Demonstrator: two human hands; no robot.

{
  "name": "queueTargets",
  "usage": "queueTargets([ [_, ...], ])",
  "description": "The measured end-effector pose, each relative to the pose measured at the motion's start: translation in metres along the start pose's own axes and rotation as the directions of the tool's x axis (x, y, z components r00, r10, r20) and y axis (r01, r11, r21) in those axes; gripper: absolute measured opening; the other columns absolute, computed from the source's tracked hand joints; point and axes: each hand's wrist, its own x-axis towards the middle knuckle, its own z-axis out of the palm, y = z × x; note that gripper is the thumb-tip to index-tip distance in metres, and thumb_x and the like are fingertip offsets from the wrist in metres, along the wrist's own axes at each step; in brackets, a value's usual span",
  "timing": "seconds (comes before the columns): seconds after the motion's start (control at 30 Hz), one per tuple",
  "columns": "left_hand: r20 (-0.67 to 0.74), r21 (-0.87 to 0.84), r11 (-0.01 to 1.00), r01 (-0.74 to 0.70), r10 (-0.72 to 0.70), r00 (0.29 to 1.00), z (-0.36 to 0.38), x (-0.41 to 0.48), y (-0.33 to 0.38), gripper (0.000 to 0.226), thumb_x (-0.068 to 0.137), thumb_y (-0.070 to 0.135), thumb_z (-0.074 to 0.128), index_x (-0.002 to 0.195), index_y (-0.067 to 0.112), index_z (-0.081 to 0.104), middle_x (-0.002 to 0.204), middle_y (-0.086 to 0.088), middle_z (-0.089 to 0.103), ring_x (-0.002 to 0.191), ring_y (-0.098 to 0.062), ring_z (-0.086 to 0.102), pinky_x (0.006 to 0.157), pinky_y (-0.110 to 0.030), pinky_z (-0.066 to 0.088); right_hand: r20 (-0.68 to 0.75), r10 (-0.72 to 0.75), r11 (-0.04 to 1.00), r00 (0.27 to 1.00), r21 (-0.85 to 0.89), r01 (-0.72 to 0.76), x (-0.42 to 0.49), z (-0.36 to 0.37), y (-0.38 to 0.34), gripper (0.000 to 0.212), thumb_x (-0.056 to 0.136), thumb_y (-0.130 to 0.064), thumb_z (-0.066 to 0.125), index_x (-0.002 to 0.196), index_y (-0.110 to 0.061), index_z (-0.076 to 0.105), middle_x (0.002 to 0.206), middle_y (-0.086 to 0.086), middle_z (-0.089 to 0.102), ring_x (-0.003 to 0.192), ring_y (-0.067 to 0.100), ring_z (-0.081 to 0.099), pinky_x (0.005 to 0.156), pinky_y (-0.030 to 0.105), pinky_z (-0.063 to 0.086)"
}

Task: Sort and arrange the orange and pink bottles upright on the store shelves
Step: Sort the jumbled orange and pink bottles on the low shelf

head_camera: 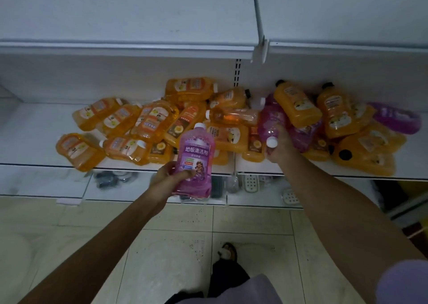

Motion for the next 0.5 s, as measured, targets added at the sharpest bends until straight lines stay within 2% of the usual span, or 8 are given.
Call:
queueTargets([
  [0.1, -0.014, -0.011, 1.000, -0.018, 0.018, 1.000, 0.000, -0.009, -0.004, 0.086, 0.051, 0.043, 0.081, 0.126, 0.012, 0.051, 0.116, -0.012, 0.065, 0.101, -0.033, 0.065, 0.093, -0.053, 0.050, 0.053, 0.035, 0.987, 0.998, 0.155, -0.043, -0.010, 0.002, -0.002, 0.065, 0.076, -0.062, 0.061, 0.118, -0.014, 0.050, 0.092, 0.006, 0.055, 0.073, 0.016, 0.056, 0.058, 0.031, 0.051],
  [0.2, -0.015, -0.023, 0.999, -0.042, 0.041, 0.999, -0.003, -0.021, -0.007, 0.088, 0.052, 0.047, 0.084, 0.126, 0.012, 0.052, 0.114, -0.011, 0.066, 0.100, -0.033, 0.065, 0.092, -0.054, 0.050, 0.146, 0.000, 0.969, 0.989, 0.244, -0.036, -0.026, 0.008, -0.001, 0.066, 0.080, -0.052, 0.064, 0.130, -0.013, 0.044, 0.113, 0.014, 0.056, 0.094, 0.026, 0.061, 0.080, 0.044, 0.050],
  [0.23, -0.015, -0.018, 0.998, -0.057, 0.057, 0.998, -0.005, -0.025, -0.007, 0.088, 0.052, 0.047, 0.084, 0.126, 0.013, 0.052, 0.114, -0.011, 0.065, 0.100, -0.033, 0.065, 0.091, -0.054, 0.050, 0.162, -0.019, 0.962, 0.987, 0.272, -0.026, -0.032, 0.010, 0.000, 0.067, 0.080, -0.046, 0.067, 0.133, -0.013, 0.042, 0.121, 0.016, 0.054, 0.102, 0.029, 0.060, 0.082, 0.044, 0.051],
  [0.3, -0.013, -0.011, 0.997, -0.080, 0.080, 0.997, -0.008, -0.033, -0.003, 0.088, 0.051, 0.045, 0.084, 0.125, 0.013, 0.052, 0.115, -0.011, 0.065, 0.100, -0.033, 0.065, 0.091, -0.054, 0.050, 0.172, -0.078, 0.953, 0.982, 0.302, 0.023, -0.044, 0.010, 0.004, 0.070, 0.075, -0.035, 0.075, 0.134, -0.015, 0.043, 0.128, 0.015, 0.052, 0.111, 0.031, 0.056, 0.074, 0.041, 0.057],
  [0.37, -0.014, -0.049, 0.994, -0.096, 0.096, 0.995, -0.012, -0.041, 0.000, 0.084, 0.052, 0.039, 0.079, 0.125, 0.010, 0.051, 0.115, -0.013, 0.065, 0.101, -0.034, 0.064, 0.092, -0.055, 0.049, 0.166, -0.169, 0.966, 0.971, 0.222, 0.131, -0.057, 0.009, 0.008, 0.070, 0.071, -0.028, 0.080, 0.131, -0.017, 0.045, 0.127, 0.012, 0.053, 0.109, 0.028, 0.057, 0.061, 0.037, 0.057],
  [0.43, -0.027, -0.089, 0.989, -0.115, 0.113, 0.993, -0.018, -0.048, 0.002, 0.078, 0.056, 0.033, 0.076, 0.124, 0.007, 0.052, 0.115, -0.015, 0.064, 0.101, -0.035, 0.064, 0.093, -0.056, 0.048, 0.151, -0.282, 0.959, 0.947, 0.013, 0.284, -0.075, 0.004, 0.008, 0.061, 0.070, -0.024, 0.080, 0.123, -0.017, 0.049, 0.123, 0.009, 0.058, 0.106, 0.024, 0.059, 0.060, 0.035, 0.056],
  [0.47, -0.031, -0.102, 0.987, -0.122, 0.119, 0.992, -0.022, -0.050, 0.002, 0.072, 0.060, 0.029, 0.076, 0.124, 0.006, 0.052, 0.115, -0.016, 0.064, 0.100, -0.035, 0.064, 0.093, -0.057, 0.048, 0.142, -0.375, 0.907, 0.916, -0.151, 0.394, -0.085, 0.002, 0.006, 0.056, 0.071, -0.023, 0.080, 0.118, -0.018, 0.051, 0.119, 0.006, 0.061, 0.104, 0.023, 0.061, 0.066, 0.036, 0.056],
  [0.5, -0.037, -0.115, 0.985, -0.129, 0.126, 0.991, -0.027, -0.054, 0.001, 0.065, 0.066, 0.025, 0.075, 0.124, 0.005, 0.052, 0.116, -0.017, 0.064, 0.100, -0.036, 0.064, 0.092, -0.056, 0.048, 0.157, -0.477, 0.803, 0.865, -0.322, 0.501, -0.095, -0.001, 0.004, 0.053, 0.071, -0.022, 0.080, 0.116, -0.020, 0.053, 0.114, 0.003, 0.062, 0.102, 0.022, 0.062, 0.074, 0.037, 0.056],
])
